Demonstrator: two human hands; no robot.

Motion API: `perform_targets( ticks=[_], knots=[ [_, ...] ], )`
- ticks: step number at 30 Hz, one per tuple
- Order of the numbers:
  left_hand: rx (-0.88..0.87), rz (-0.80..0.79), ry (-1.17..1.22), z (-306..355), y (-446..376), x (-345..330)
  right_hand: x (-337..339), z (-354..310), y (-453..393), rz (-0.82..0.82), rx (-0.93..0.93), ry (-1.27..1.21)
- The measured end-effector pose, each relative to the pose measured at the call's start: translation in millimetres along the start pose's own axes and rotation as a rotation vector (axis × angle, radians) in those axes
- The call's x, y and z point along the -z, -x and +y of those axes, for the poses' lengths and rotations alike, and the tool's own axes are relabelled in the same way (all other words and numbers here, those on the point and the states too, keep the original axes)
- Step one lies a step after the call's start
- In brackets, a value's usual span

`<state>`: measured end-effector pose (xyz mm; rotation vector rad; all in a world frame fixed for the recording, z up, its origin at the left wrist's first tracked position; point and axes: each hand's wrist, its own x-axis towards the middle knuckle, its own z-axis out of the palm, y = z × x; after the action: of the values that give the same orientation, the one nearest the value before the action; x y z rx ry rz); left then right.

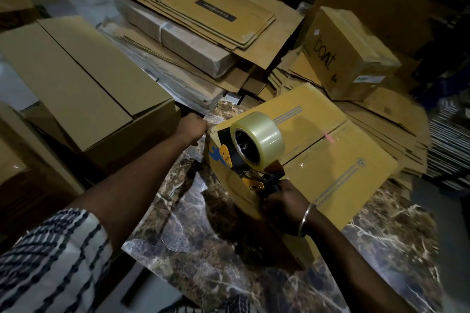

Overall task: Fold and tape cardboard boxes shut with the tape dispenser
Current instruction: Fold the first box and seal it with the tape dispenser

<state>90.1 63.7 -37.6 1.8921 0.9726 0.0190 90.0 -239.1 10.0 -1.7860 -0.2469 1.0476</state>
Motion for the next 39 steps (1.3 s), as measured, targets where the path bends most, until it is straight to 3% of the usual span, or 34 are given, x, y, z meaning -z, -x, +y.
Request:
perform_targets(
  ticks=[6, 9, 14, 17, 29, 39],
  knots=[
    [0.013, -0.027, -0.007, 1, 6, -10, 1, 3, -5, -0.023, -0.021, -0.007],
    [0.031, -0.054, -0.143, -2, 5, -14, 1, 5, -8, -0.026, -0.041, 0.005],
    [-0.275, 0.234, -0.289, -16, 16, -25, 2, 3, -8, -0.003, -0.068, 0.017],
    [-0.442, 0.247, -0.367, -21, 25, -29, 3, 2, -7, -0.032, -0.057, 0.018],
    [-0.424, 0.153, -0.417, -14, 25, -27, 2, -4, -3, 0.045, -0.078, 0.274],
    [-0.399, 0.176, -0.384, -15, 23, -35, 14, 14, 27, 0.095, -0.145, 0.3]
  ],
)
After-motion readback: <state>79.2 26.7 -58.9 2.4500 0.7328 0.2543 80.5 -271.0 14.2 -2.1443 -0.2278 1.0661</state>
